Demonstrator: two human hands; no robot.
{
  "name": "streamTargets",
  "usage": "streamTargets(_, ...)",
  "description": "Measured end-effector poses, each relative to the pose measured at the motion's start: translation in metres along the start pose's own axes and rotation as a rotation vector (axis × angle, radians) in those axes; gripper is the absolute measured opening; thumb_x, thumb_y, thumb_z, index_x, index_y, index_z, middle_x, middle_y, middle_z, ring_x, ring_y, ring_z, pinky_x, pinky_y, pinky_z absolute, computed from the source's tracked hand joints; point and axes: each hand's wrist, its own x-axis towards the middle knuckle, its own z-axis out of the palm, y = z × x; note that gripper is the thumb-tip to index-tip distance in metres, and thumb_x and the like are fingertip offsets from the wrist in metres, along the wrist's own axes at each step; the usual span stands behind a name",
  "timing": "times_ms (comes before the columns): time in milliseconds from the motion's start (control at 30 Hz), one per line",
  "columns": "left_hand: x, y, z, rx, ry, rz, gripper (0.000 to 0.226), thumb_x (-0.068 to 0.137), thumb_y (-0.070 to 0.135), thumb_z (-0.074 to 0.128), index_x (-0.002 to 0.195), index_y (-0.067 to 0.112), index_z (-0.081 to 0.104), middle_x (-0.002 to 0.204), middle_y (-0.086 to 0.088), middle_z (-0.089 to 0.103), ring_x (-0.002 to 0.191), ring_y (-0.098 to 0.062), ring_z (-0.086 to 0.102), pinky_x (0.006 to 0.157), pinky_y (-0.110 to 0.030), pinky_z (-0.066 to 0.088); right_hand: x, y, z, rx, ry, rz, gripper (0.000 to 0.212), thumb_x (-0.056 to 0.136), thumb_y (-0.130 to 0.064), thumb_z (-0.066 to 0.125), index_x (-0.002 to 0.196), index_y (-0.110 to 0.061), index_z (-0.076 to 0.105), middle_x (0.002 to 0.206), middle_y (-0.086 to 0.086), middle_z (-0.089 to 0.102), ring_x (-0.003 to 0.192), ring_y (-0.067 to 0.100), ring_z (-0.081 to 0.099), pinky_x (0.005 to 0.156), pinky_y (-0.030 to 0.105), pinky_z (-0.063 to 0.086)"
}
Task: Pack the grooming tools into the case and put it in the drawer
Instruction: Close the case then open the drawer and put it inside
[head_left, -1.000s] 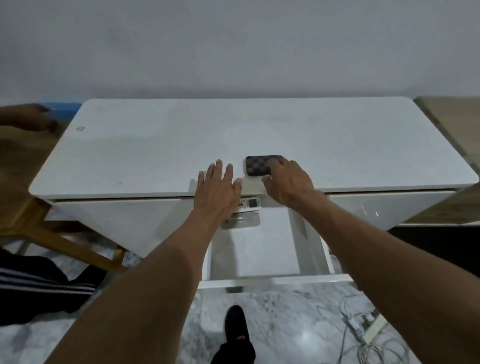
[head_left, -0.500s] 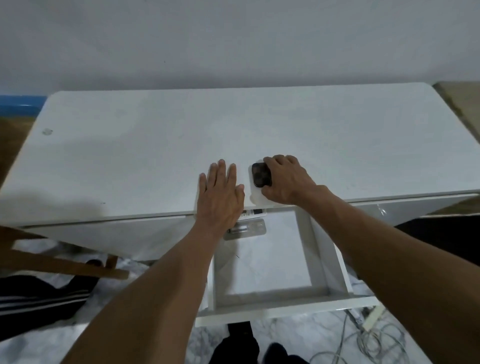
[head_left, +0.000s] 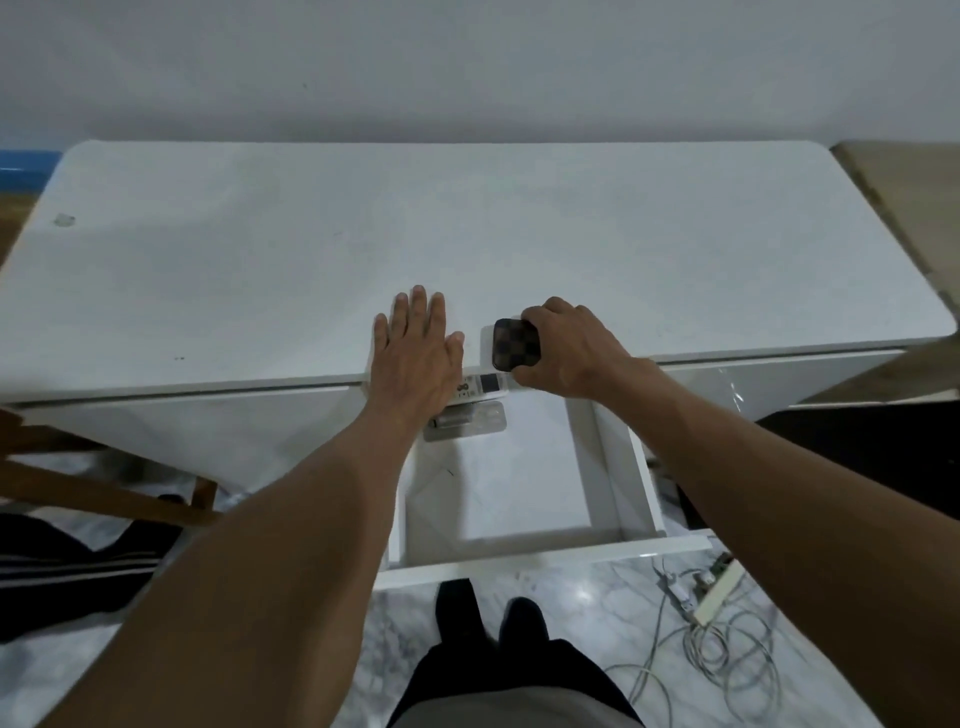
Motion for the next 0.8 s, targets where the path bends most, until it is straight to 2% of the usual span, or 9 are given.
streamTargets(133, -0.007, 0.003, 0.001, -0.014, -0.001, -0.027, 0.059, 0.104, 0.04, 0.017, 0.155, 0.014, 0.007, 0.164, -0.009, 0.003, 0.151, -0.028, 0.0, 0.122, -0.047, 0.003, -0.028, 0.0, 0.014, -0.035, 0.018, -0.059, 0.052, 0.07, -0.043, 0.066, 0.113, -0.016, 0.055, 0.112, 0.005, 0.055, 0.101, 0.032, 0.052, 0.088, 0.043, 0.05)
streamTargets(300, -0.012, 0.009, 0.003, -0.031, 0.012, -0.062, 0.059, 0.104, 0.04, 0.015, 0.156, 0.014, 0.007, 0.164, -0.008, 0.002, 0.151, -0.027, -0.001, 0.121, -0.047, 0.001, -0.05, -0.001, 0.04, -0.07, -0.032, -0.125, 0.053, 0.071, -0.046, 0.064, 0.115, -0.017, 0.055, 0.114, 0.006, 0.057, 0.103, 0.03, 0.054, 0.093, 0.039, 0.046)
streamTargets(400, -0.012, 0.01, 0.005, -0.014, 0.039, -0.063, 0.059, 0.104, 0.04, 0.016, 0.156, 0.013, 0.009, 0.164, -0.008, 0.004, 0.151, -0.027, 0.001, 0.121, -0.048, 0.002, -0.056, 0.001, 0.061, -0.038, -0.085, -0.098, 0.054, 0.072, -0.044, 0.066, 0.117, -0.016, 0.054, 0.118, 0.007, 0.056, 0.108, 0.033, 0.052, 0.092, 0.045, 0.049)
streamTargets(533, -0.012, 0.008, 0.01, 0.006, 0.076, -0.063, 0.058, 0.104, 0.04, 0.015, 0.155, 0.014, 0.011, 0.164, -0.009, 0.007, 0.151, -0.028, 0.004, 0.122, -0.048, 0.005, -0.052, 0.004, 0.092, -0.048, -0.16, -0.057, 0.058, 0.074, -0.043, 0.065, 0.123, -0.015, 0.05, 0.119, 0.007, 0.054, 0.109, 0.033, 0.049, 0.09, 0.045, 0.05)
streamTargets(800, -0.012, 0.006, 0.025, 0.032, 0.183, -0.062, 0.058, 0.103, 0.042, 0.013, 0.155, 0.016, 0.014, 0.164, -0.007, 0.011, 0.151, -0.026, 0.008, 0.122, -0.047, 0.007, -0.021, 0.017, 0.143, -0.031, -0.199, 0.005, 0.064, 0.075, -0.036, 0.067, 0.13, -0.012, 0.045, 0.124, 0.01, 0.051, 0.113, 0.033, 0.045, 0.092, 0.048, 0.049)
